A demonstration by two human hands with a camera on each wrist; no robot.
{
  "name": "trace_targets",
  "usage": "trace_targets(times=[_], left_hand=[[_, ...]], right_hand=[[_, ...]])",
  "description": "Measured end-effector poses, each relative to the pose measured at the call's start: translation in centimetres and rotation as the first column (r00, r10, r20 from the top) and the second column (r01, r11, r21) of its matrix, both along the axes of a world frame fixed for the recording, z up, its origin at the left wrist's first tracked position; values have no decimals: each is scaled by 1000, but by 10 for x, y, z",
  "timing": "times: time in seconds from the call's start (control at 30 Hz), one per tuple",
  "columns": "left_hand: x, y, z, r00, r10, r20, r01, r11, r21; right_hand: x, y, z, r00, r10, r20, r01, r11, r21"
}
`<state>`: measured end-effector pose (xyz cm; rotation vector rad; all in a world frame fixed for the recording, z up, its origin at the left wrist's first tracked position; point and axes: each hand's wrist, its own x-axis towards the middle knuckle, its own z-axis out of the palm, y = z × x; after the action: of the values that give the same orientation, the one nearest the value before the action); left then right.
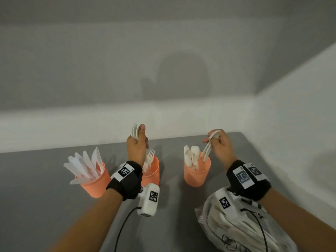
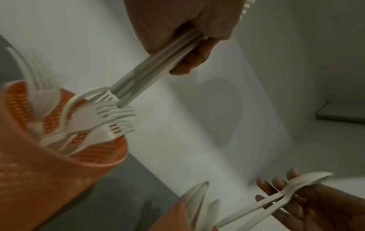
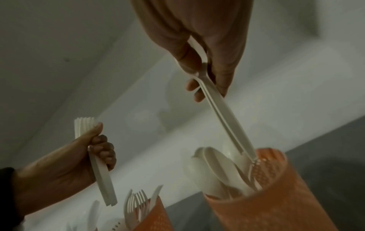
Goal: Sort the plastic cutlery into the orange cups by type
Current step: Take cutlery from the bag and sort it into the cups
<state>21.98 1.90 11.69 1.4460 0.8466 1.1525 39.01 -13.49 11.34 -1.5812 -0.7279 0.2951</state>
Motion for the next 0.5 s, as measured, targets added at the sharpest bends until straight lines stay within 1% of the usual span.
trace_targets(times=[0.07, 0.13, 0.2, 0.27, 0.3, 0.33, 0.4, 0.43, 0.5], left_hand=[[0, 1, -16, 1000, 19, -22, -19, 1000, -2], [-1, -2, -30, 1000, 17, -9, -17, 999, -32], [-1, -3, -44, 999, 14, -45, -15, 999, -38], [-2, -2, -57, 995, 16, -96, -18, 1000, -22], [-3, 0, -63, 992, 19, -128, -16, 1000, 22], [-4, 1, -68, 984, 27, -178, -9, 995, 100], [-7, 3, -73, 947, 53, -317, 27, 970, 242], [-8, 4, -74, 927, 60, -370, 47, 961, 273], [-8, 6, -78, 910, 37, -413, 89, 956, 280]], right_hand=[[2, 3, -13, 999, -35, -24, 34, 998, -43], [1, 4, -23, 996, -72, -59, 64, 990, -127], [0, 6, -31, 994, -93, -48, 81, 974, -212], [-2, 5, -37, 996, -83, -26, 73, 962, -264], [-4, 5, -38, 997, -73, -16, 65, 953, -294], [-5, 4, -40, 998, -63, 5, 61, 944, -325], [-6, 2, -44, 998, -42, 48, 57, 923, -382], [-6, 1, -45, 998, -34, 57, 54, 913, -404], [-5, 0, -47, 995, -33, 91, 70, 896, -438]])
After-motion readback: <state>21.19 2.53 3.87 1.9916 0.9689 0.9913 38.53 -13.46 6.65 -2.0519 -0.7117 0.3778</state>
